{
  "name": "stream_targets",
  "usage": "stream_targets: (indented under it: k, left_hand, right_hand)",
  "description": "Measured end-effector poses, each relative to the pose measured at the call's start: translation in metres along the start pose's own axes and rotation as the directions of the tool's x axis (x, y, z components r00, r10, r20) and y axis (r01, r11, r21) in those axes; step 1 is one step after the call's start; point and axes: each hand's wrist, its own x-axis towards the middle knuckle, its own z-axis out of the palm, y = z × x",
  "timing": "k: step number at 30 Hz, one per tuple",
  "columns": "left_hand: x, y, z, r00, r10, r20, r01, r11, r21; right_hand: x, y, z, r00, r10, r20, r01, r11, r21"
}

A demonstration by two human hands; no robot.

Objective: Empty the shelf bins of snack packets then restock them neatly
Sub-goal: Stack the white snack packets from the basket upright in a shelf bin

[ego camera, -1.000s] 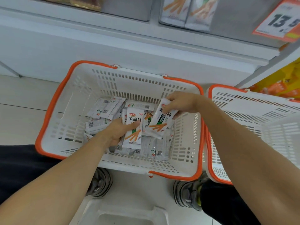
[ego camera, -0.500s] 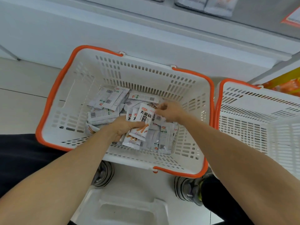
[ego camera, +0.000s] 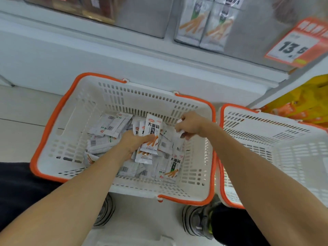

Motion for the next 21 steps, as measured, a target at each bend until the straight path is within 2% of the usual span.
stream_targets:
  k: [2, 4, 7, 9, 12, 13, 15, 17, 18, 19, 21]
  left_hand:
    - [-0.013, 0.021, 0.006, 0.997, 0.065, 0.031, -0.064, 0.997, -0.05]
    - [-0.025, 0.042, 0.008, 0.989, 0.127, 0.079, -0.121, 0.99, -0.072]
    - [-0.045, 0.071, 0.014, 0.964, 0.208, 0.164, -0.196, 0.977, -0.089]
    - [-0.059, 0.086, 0.023, 0.943, 0.253, 0.217, -0.226, 0.963, -0.144]
    - [-0.082, 0.103, 0.038, 0.922, 0.304, 0.241, -0.263, 0.946, -0.188]
    - [-0.088, 0.108, 0.043, 0.919, 0.32, 0.229, -0.28, 0.941, -0.192]
    - [-0.095, 0.115, 0.048, 0.918, 0.353, 0.18, -0.319, 0.928, -0.191]
    - [-0.098, 0.12, 0.05, 0.906, 0.391, 0.161, -0.37, 0.917, -0.15]
    - [-0.1, 0.122, 0.051, 0.897, 0.409, 0.166, -0.394, 0.912, -0.116]
    - [-0.1, 0.123, 0.051, 0.889, 0.423, 0.172, -0.416, 0.906, -0.08]
    - [-0.105, 0.125, 0.054, 0.876, 0.437, 0.206, -0.435, 0.899, -0.056]
  right_hand:
    - [-0.027, -0.018, -0.019, 0.999, -0.033, -0.007, 0.033, 0.966, 0.258]
    - [-0.053, -0.035, -0.035, 0.997, -0.066, 0.04, 0.038, 0.868, 0.494]
    - [-0.091, -0.053, -0.063, 0.971, -0.182, 0.157, 0.03, 0.74, 0.672]
    - [-0.115, -0.061, -0.079, 0.96, -0.249, 0.126, 0.105, 0.74, 0.664]
    - [-0.146, -0.07, -0.094, 0.975, -0.208, -0.075, 0.211, 0.771, 0.601]
    - [-0.154, -0.073, -0.098, 0.97, -0.189, -0.152, 0.241, 0.827, 0.509]
    - [-0.167, -0.077, -0.105, 0.938, -0.205, -0.28, 0.265, 0.944, 0.198]
    - [-0.178, -0.076, -0.112, 0.9, -0.288, -0.328, 0.265, 0.958, -0.112]
    - [-0.18, -0.075, -0.114, 0.893, -0.31, -0.327, 0.275, 0.95, -0.151]
    - [-0.18, -0.073, -0.115, 0.898, -0.306, -0.318, 0.285, 0.952, -0.111]
    - [-0.176, -0.069, -0.115, 0.92, -0.257, -0.297, 0.291, 0.953, 0.078]
